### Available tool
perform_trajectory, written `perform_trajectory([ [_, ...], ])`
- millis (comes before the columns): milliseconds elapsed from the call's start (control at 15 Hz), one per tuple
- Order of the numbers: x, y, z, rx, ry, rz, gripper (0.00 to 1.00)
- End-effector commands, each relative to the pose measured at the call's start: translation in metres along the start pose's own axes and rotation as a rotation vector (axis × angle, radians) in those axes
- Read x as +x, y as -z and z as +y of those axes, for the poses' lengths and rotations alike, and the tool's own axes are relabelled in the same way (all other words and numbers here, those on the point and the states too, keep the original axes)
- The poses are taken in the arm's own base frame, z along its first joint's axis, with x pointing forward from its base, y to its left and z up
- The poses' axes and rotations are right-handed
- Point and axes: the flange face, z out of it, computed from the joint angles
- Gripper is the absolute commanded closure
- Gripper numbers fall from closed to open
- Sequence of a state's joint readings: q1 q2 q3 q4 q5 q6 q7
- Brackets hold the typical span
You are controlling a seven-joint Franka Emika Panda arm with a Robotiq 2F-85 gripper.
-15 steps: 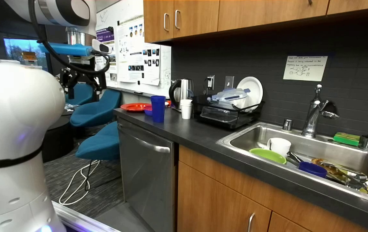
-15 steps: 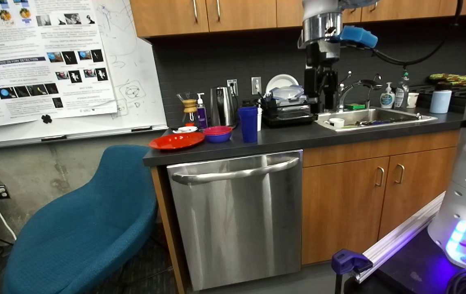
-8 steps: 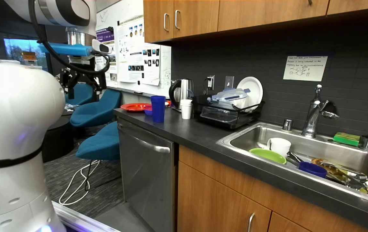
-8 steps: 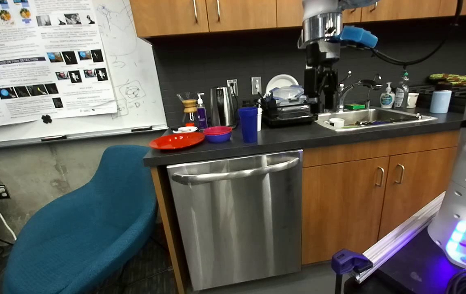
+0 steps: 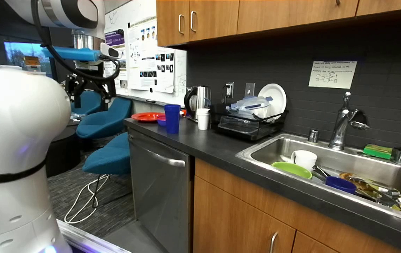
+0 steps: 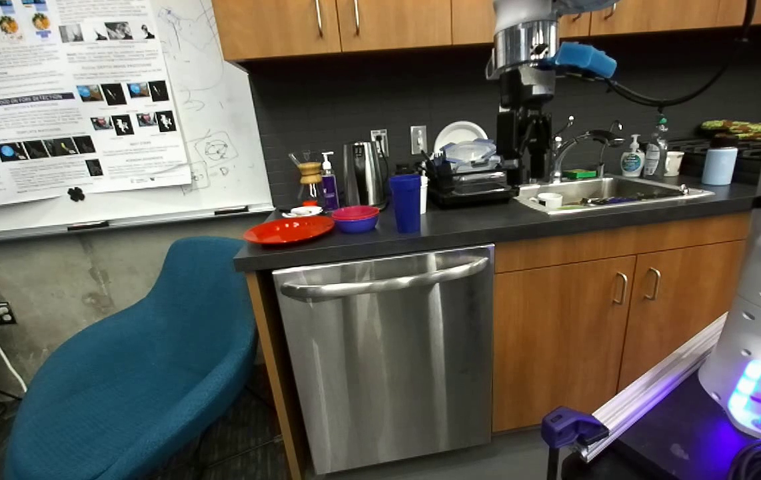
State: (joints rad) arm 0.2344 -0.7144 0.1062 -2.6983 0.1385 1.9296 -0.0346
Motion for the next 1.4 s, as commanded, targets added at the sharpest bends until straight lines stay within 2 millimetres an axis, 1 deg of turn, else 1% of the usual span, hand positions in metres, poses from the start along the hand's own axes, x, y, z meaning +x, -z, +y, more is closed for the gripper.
perform_trajectory([
  [0, 0.01, 0.011, -0.004, -0.02, 0.005, -0.011, 0.0],
  [267, 0.029, 0.031, -0.021, -0.054, 0.038, 0.008, 0.0],
  [533, 0.057, 0.056, -0.039, -0.088, 0.059, 0.057, 0.0],
  [733, 0.089, 0.069, -0.052, -0.1, 0.051, 0.108, 0.0],
  [933, 0.132, 0.077, -0.059, -0.098, 0.03, 0.174, 0.0],
  [1133, 0.171, 0.082, -0.065, -0.114, -0.003, 0.256, 0.0],
  [1333, 0.2, 0.083, -0.067, -0.135, -0.052, 0.322, 0.0],
])
